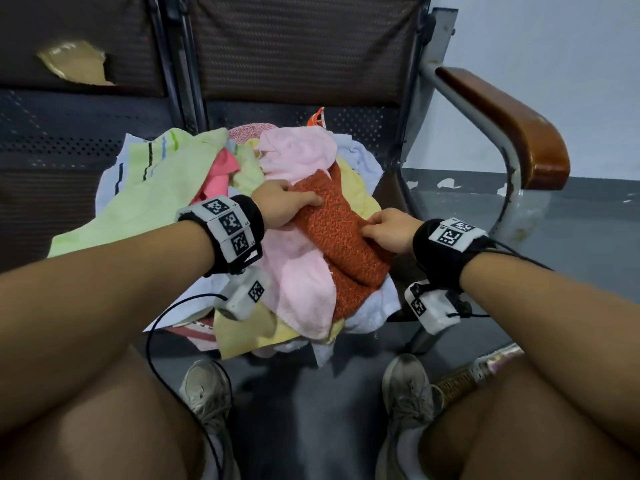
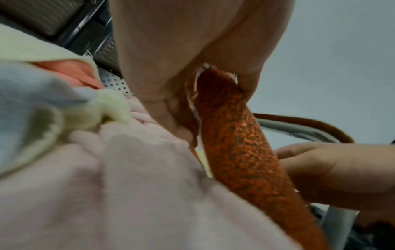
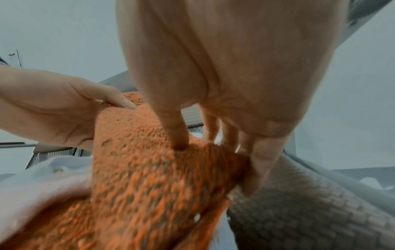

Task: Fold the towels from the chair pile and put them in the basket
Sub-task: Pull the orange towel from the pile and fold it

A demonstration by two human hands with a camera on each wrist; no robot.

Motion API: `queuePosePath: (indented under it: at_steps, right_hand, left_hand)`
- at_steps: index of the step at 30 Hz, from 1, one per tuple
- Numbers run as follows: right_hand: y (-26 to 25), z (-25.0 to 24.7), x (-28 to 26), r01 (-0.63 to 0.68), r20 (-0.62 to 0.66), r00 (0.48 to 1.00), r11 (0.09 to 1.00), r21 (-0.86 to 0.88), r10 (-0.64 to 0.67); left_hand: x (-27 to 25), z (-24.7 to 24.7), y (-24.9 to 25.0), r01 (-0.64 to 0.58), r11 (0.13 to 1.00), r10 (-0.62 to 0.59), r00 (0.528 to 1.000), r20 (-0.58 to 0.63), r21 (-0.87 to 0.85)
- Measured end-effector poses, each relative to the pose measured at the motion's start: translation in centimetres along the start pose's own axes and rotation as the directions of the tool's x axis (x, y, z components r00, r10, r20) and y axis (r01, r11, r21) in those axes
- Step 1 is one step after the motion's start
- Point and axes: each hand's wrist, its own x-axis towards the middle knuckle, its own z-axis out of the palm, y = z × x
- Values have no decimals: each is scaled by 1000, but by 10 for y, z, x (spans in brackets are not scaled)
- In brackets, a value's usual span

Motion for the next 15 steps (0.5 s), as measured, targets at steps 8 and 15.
queuePosePath:
  at_steps: [8, 15]
  right_hand:
    - [-17, -29, -54, 228, -134, 973, 726, 649, -186]
    - [1, -45, -83, 226, -200, 974, 555, 801, -109]
  left_hand:
    - [-39, 26, 46, -209, 861, 291, 950, 113, -464]
    - [-66, 45, 57, -144, 860, 314, 906, 284, -490]
